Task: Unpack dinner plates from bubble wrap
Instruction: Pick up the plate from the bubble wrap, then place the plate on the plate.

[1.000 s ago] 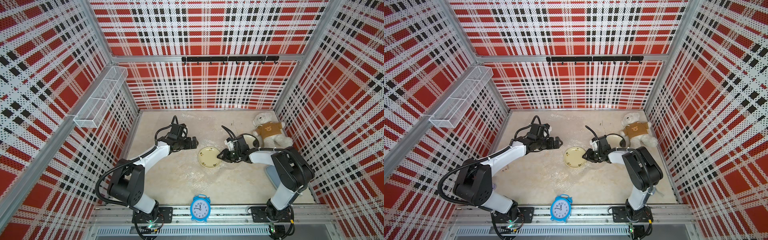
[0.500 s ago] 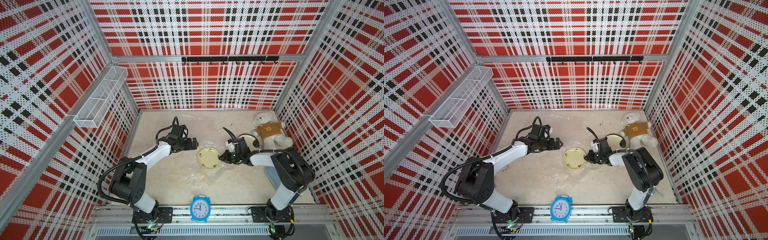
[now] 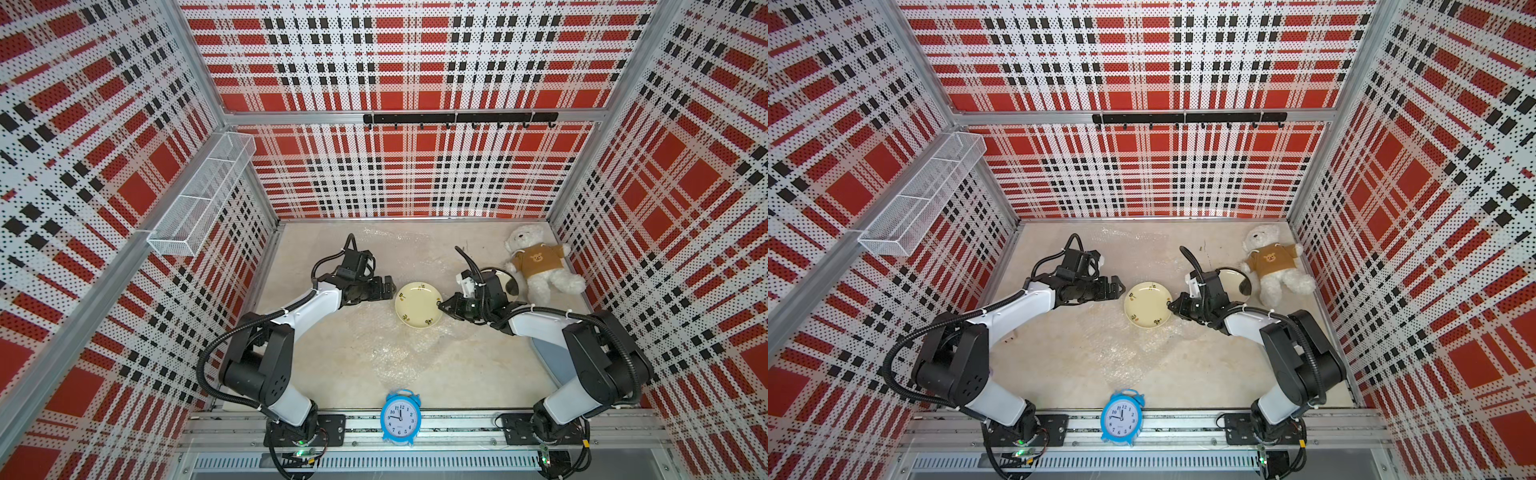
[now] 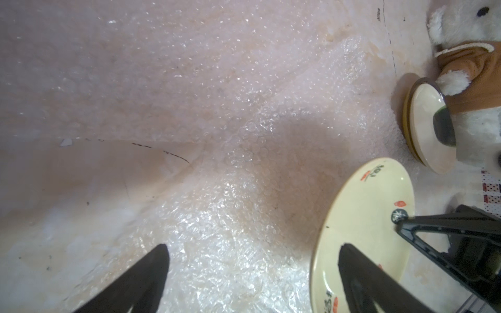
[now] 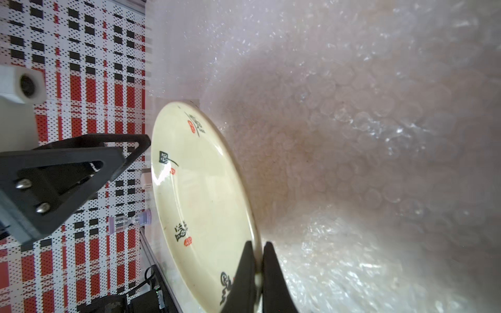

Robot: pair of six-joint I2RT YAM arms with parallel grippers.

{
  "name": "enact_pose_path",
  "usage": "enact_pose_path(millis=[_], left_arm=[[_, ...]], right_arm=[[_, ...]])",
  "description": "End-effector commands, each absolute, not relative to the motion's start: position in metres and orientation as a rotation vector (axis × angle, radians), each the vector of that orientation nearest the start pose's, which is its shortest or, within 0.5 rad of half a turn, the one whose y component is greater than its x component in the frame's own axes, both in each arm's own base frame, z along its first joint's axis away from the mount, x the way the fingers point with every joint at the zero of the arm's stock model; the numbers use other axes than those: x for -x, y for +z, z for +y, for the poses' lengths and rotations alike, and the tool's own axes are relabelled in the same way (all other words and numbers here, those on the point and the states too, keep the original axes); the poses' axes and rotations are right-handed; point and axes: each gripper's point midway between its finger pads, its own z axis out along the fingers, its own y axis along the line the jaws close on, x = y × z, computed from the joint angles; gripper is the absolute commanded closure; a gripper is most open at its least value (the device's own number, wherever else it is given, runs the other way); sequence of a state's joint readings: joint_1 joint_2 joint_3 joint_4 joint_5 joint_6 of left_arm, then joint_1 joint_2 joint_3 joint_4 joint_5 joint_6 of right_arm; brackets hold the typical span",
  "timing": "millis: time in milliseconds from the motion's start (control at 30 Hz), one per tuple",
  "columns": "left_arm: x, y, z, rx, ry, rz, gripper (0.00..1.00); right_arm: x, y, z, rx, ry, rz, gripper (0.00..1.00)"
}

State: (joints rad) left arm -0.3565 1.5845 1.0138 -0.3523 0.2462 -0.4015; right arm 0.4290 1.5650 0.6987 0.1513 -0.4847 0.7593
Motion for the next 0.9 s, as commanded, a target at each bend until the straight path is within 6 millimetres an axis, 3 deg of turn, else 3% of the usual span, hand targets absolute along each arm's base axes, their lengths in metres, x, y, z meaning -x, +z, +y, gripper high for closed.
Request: enact_pose_path(millis=[0,133,400,567,867], left_arm=[[-0.369,0.11,-0.169,-0.025,-0.595,2.539,0.0],[-0.369,0.117,-0.166,-0.014,-0.606,2.52,0.01],[-0.368,0.117,-0.167,-0.009,-0.624,2.514,0.0],[-0.367,0.114,-0.168,-0.011,-0.635,2.519,0.01],[-0.366,0.114,-0.169,-0.007,-0.641,2.517,0.01]], right_arm=[[-0.338,0.107,0.224,-0.171,1.141,2.363,0.98],[-0.341,0.121,0.198,-0.251,1.108,2.339,0.99],[-0.341,0.142,0.12,-0.525,0.94,2.3,0.98],[-0.337,0.134,0.075,-0.725,0.891,2.281,0.98],[-0.333,0.115,0.028,-0.872,0.777,2.26,0.98]])
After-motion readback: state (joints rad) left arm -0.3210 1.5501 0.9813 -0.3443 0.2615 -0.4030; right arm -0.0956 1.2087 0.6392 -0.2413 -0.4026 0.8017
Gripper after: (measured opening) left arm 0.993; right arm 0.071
